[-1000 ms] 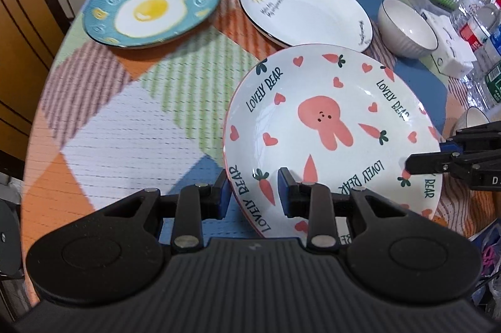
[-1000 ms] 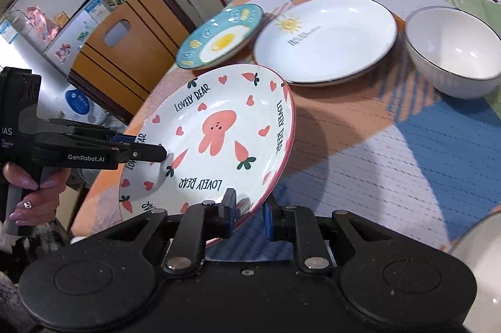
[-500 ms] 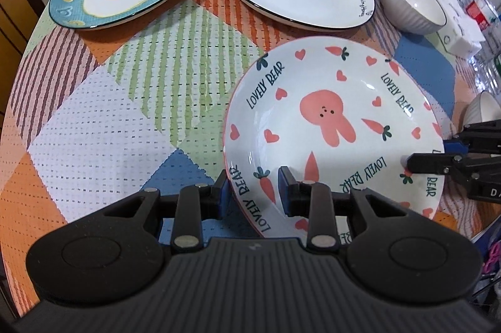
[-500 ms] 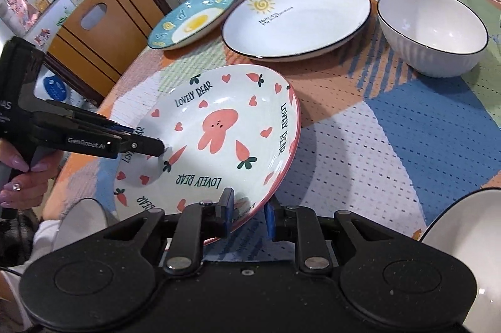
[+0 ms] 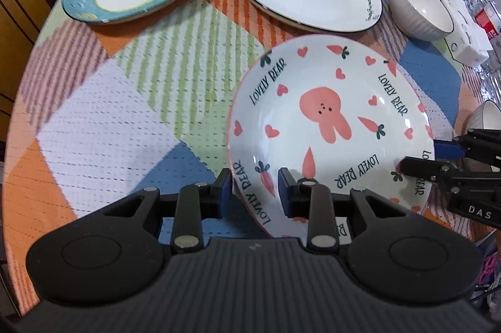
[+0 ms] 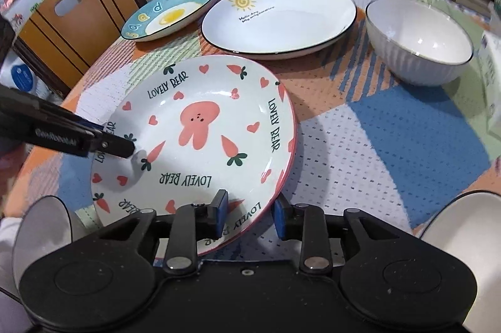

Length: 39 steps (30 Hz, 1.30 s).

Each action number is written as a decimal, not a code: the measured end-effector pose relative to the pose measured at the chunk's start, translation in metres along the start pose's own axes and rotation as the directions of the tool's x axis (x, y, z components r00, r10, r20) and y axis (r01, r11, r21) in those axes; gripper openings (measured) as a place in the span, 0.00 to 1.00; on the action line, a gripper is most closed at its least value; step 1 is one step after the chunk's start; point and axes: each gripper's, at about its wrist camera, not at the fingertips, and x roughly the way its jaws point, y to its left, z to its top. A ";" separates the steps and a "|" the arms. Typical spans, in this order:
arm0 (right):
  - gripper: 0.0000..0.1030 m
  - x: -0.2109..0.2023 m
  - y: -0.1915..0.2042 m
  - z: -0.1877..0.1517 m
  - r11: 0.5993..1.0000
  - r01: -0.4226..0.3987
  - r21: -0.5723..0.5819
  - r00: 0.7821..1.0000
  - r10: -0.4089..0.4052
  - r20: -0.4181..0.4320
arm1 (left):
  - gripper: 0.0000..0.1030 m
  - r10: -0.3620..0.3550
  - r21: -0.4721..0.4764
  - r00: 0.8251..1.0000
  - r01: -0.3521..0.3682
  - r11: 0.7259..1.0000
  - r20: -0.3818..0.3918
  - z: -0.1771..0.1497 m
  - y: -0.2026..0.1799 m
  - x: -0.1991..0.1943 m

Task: Organize plates and bowls
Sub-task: 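Lift the pink-bunny plate with the left gripper and carry it toward the white bowl, then lower the pink-bunny plate onto the table and open the left gripper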

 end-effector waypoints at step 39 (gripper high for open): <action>0.89 -0.153 0.037 0.070 0.994 -0.043 -0.096 0.946 0.071 0.316 | 0.68 0.079 0.096 0.979 -0.098 0.991 0.186 0.046 -0.028 -0.156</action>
